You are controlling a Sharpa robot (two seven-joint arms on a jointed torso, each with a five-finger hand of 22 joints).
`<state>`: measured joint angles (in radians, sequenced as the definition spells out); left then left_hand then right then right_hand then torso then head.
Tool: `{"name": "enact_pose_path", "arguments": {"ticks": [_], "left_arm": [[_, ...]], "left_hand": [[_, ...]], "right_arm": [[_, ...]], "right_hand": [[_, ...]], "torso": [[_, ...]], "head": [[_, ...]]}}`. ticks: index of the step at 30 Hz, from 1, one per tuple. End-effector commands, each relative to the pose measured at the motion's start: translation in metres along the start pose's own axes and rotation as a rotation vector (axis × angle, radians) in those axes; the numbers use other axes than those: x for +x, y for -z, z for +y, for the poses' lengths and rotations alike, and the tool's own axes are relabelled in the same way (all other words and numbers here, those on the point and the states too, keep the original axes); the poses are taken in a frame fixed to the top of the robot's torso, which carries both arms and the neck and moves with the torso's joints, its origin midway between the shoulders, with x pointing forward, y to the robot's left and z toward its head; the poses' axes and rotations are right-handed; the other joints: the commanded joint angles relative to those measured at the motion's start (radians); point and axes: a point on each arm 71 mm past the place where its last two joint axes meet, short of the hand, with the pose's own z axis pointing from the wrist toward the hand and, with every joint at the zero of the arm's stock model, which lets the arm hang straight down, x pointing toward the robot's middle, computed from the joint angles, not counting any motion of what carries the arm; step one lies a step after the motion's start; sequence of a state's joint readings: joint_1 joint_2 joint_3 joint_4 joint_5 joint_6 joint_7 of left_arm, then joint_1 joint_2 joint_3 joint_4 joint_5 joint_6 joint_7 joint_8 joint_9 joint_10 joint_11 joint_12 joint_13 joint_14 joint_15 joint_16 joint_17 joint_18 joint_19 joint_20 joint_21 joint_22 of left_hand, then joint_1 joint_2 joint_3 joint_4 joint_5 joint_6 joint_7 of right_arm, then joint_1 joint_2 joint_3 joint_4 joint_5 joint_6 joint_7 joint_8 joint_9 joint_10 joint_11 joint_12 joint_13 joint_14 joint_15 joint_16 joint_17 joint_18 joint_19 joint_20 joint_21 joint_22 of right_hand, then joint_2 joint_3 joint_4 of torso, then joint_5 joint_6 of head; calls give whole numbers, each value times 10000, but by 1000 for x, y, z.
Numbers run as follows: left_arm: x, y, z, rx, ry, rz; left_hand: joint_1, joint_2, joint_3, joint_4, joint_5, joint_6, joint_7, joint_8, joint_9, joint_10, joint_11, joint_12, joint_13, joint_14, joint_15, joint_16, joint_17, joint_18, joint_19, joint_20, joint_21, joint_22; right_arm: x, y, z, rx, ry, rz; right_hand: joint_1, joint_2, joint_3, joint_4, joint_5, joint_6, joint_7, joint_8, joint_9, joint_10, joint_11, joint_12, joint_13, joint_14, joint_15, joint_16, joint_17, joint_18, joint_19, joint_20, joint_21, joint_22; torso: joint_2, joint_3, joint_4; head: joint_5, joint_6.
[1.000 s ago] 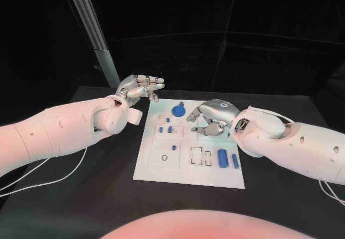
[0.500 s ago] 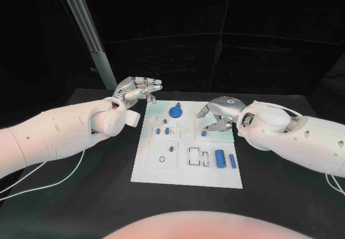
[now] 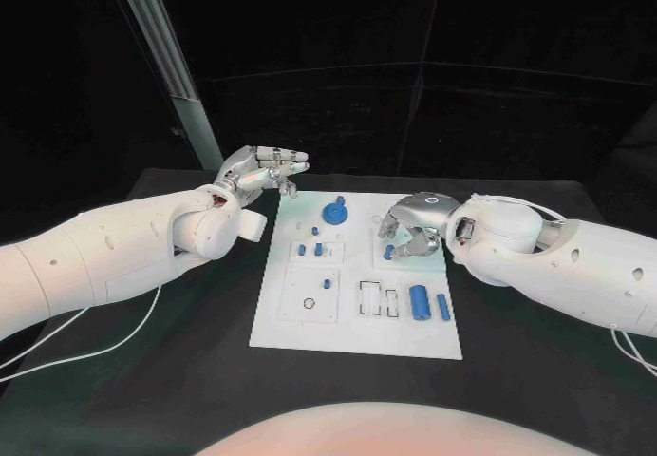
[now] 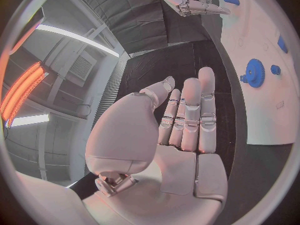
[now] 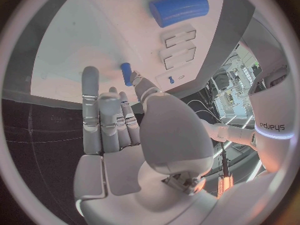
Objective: Assemble the parts on the task board
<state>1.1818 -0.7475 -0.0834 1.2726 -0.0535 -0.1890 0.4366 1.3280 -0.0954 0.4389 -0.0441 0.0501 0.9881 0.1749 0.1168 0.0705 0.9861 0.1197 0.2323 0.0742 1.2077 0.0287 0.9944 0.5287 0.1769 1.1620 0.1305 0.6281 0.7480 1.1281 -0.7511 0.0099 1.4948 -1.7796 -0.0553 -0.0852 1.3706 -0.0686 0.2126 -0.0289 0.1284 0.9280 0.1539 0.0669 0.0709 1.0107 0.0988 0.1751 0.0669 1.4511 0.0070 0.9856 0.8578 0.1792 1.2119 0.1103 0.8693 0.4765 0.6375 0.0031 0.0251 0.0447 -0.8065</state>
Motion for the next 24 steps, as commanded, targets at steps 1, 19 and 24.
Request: {"name": "enact_pose_path", "arguments": {"ticks": [1,19,24], "left_arm": [[1,-1,-1,56,70,141],[0,-1,-1,46,59,118],[0,-1,-1,36,59,119]], "left_hand": [[100,31,-66,-18,32,-42,59,34,-11,-67,14,46,-14,-57,22,-50,-9,63,10,-17,-42,-11],[100,31,-66,-18,32,-42,59,34,-11,-67,14,46,-14,-57,22,-50,-9,63,10,-17,-42,-11],[100,31,-66,-18,32,-42,59,34,-11,-67,14,46,-14,-57,22,-50,-9,63,10,-17,-42,-11]], "right_arm": [[2,-1,-1,73,151,372],[4,-5,6,-239,-31,555],[4,-5,5,-215,-89,587]], "right_hand": [[42,182,159,-25,-8,220,10,90,21,247,-38,94,-29,141,-12,158,133,-45,192,-17,239,315],[-34,233,1288,-40,-253,1112,-76,148,17,1282,-174,-224,-56,297,-107,769,650,-211,630,-108,1073,1398],[-91,159,1357,-34,-288,1112,-67,106,2,1290,-162,-306,-56,291,-100,783,646,-213,622,-105,1086,1406]], "torso": [[7,5,-3],[4,-2,-8],[0,-3,6]], "head": [[-5,-4],[-1,-67],[13,-82]]}}
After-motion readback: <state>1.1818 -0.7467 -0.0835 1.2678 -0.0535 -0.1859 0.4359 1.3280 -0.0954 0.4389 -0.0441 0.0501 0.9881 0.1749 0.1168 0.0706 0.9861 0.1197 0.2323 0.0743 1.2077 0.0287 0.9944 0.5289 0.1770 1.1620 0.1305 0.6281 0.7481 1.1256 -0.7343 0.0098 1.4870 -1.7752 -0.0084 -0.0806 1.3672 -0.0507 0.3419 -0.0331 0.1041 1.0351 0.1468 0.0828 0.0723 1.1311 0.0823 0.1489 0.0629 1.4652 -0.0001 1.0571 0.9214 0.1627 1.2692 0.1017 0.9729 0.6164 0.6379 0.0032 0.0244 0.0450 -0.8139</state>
